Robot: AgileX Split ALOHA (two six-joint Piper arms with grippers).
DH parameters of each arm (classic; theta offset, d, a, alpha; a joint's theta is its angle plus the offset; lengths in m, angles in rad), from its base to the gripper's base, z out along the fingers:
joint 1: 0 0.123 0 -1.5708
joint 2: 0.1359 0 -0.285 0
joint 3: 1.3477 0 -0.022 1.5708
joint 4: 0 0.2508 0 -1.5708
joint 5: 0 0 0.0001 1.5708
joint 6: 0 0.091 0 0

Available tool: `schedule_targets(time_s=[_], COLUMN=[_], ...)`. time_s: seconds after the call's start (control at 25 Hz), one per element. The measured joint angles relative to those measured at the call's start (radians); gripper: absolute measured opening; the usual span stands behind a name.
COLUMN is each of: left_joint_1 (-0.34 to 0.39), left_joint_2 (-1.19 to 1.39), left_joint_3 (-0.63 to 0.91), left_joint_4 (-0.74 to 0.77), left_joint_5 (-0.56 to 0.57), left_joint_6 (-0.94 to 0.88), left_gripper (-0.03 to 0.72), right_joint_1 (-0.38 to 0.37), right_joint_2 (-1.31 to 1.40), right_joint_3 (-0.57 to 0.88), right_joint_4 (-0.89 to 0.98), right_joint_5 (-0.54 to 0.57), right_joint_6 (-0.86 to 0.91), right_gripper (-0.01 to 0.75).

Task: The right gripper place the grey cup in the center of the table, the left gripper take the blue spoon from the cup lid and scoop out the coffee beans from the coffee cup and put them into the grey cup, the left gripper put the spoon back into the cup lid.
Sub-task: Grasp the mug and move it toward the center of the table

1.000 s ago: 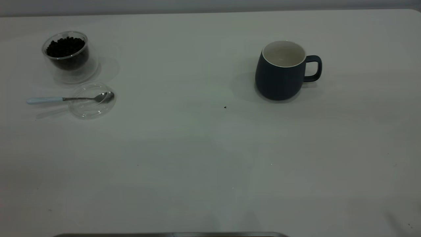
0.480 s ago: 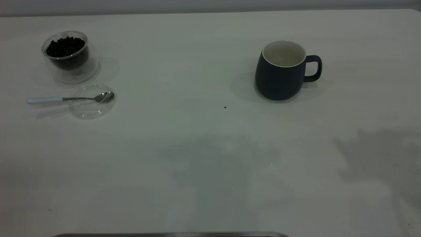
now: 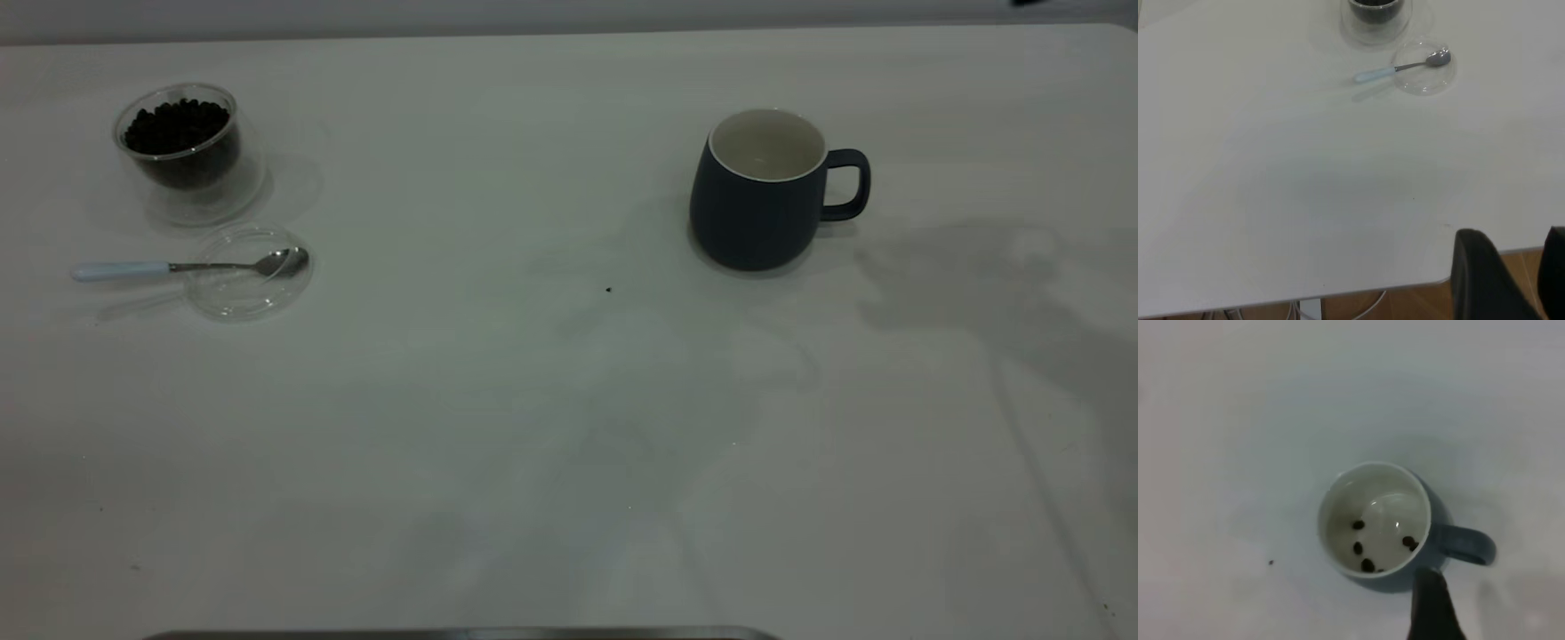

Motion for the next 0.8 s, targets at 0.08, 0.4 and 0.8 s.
schedule_targets(time_s=[0.08,0.4,0.8], left_joint_1=[0.000,0.000,0.000], left_joint_2=[0.000,0.000,0.000], left_joint_3=[0.000,0.000,0.000], left_joint_4=[0.000,0.000,0.000], left_joint_5=[0.000,0.000,0.000], left_joint_6=[0.000,0.000,0.000], left_gripper=[0.283,0.283,0.283], right_joint_1=[0.002,0.096,0.141], right_joint_2=[0.077,0.337,0.525], right_joint_3=[-0.052,-0.261,-0.412], right_joint_4=[0.000,0.000,0.043], right_joint_5=[0.055,0.121,0.115], right_joint_6=[-0.020,-0.046,-0.046], right_gripper=[0.456,0.456,0.456])
